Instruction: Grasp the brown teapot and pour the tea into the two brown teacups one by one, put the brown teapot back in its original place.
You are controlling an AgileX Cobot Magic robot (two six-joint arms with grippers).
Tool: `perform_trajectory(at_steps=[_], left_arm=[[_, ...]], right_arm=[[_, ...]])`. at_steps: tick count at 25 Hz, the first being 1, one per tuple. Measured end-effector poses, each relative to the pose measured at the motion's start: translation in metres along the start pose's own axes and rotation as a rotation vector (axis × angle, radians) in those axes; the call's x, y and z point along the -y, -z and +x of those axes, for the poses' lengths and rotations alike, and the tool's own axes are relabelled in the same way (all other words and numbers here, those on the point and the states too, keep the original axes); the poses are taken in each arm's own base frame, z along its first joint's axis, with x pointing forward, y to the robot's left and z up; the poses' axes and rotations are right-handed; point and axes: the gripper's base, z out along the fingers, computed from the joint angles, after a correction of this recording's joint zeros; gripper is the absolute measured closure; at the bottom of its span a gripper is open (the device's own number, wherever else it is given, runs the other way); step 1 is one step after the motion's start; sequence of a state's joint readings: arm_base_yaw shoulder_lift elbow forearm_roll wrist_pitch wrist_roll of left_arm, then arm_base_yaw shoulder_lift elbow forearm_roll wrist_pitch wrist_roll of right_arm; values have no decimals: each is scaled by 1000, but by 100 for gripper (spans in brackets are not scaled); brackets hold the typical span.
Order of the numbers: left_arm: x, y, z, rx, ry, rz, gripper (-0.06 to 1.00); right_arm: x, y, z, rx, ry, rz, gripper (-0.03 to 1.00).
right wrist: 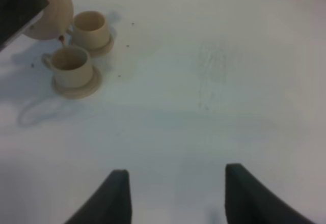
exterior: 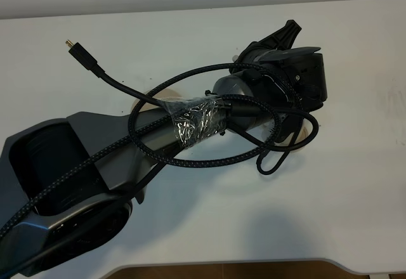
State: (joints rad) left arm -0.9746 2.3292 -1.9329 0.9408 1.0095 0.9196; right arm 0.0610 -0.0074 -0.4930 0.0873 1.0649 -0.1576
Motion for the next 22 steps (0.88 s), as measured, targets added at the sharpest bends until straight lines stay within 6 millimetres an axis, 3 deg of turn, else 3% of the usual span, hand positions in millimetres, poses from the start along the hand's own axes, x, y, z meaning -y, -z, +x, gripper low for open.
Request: perform_trajectory(at_steps=[22], left_arm=[[-3, 1, -3, -39, -91, -41, 84]], right_arm=[[0, 0, 0, 0, 0, 0, 53]])
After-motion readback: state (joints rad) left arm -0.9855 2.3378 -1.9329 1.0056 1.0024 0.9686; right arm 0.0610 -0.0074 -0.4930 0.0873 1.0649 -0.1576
